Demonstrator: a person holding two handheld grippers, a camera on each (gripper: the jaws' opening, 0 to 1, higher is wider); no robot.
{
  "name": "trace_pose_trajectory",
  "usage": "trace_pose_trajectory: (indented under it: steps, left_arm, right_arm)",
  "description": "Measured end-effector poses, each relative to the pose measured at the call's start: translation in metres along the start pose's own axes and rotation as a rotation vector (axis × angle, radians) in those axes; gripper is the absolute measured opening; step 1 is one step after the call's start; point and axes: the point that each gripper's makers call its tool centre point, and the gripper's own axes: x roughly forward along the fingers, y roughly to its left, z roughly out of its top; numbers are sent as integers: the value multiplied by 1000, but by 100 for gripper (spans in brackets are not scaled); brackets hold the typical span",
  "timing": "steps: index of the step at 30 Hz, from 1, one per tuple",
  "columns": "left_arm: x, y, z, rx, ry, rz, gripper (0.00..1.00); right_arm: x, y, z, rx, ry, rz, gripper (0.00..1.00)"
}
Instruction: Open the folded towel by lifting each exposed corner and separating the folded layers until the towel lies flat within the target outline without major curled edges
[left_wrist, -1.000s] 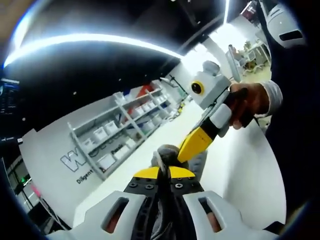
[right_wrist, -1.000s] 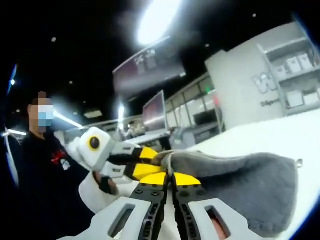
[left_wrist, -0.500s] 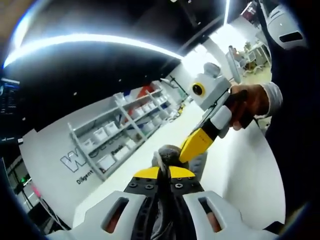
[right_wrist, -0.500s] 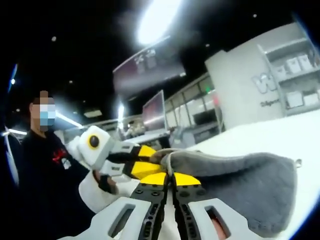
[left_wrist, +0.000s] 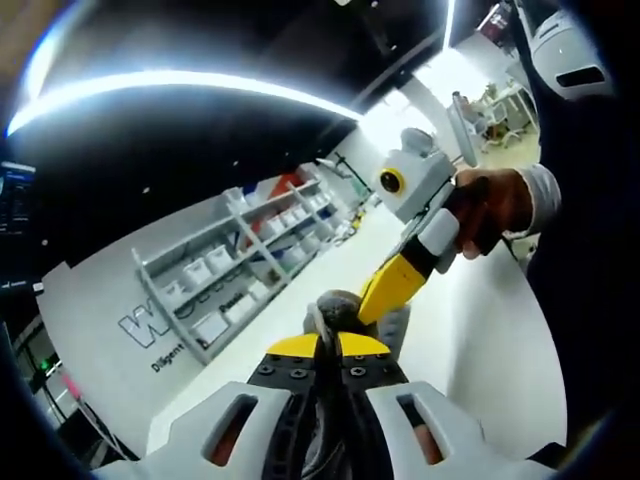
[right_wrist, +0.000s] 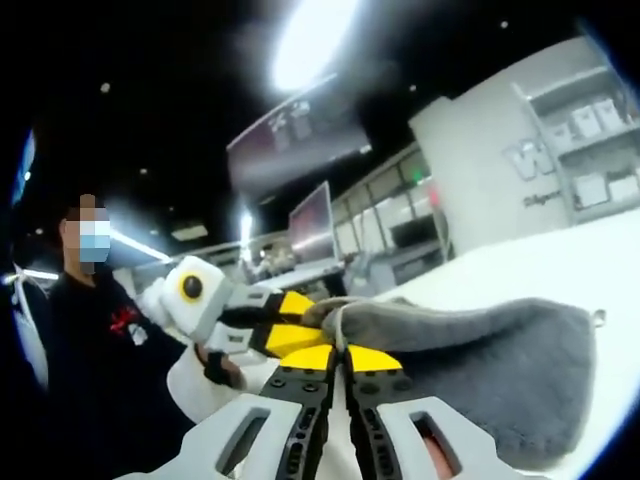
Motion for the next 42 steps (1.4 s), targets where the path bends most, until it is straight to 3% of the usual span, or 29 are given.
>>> trace_pose_trajectory:
  steps: [18,21,29,38,42]
  left_arm:
    - [-1,-30,10,26,-7,-61,21]
    - [1,-35,6,56,20,-72,23]
    - [3,-36,9,78,23,-57,22]
    - [-2,-30,10,74,16,-34,8]
    - [-4,-24,10,73,8,-18,6]
  right_arm:
    - [5,9,9,113,-43,37,0]
    - [5,14,13,151,-58,65,1]
    - [5,16,13,122,-58,63,1]
    - [3,15,12,84,-51,52,6]
    - [2,14,12,75,-49,51,6]
